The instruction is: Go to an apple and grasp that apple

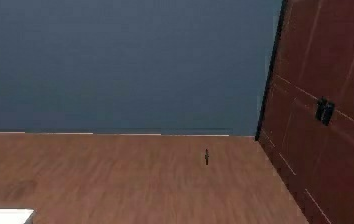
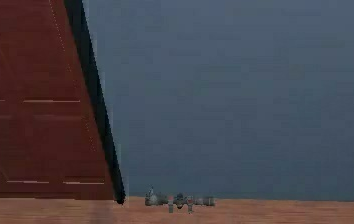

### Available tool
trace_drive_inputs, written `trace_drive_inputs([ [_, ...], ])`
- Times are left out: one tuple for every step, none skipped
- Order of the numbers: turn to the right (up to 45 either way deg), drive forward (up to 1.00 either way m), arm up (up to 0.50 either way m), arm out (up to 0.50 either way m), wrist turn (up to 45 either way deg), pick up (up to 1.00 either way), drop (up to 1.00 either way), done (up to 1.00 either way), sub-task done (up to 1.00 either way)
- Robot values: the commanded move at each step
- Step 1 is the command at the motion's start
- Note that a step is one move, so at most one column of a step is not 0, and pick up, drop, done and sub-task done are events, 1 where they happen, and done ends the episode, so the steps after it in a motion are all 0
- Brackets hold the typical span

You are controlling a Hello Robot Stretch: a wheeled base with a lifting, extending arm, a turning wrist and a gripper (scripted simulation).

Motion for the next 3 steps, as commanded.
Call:
trace_drive_inputs([
  [0.0,0.9,0.0,0.0,0.0,0.0,0.0,0.0,0.0],
  [-45.0,0.0,0.0,0.0,0.0,0.0,0.0,0.0,0.0],
  [-6.0,0.0,0.0,0.0,0.0,0.0,0.0,0.0,0.0],
])
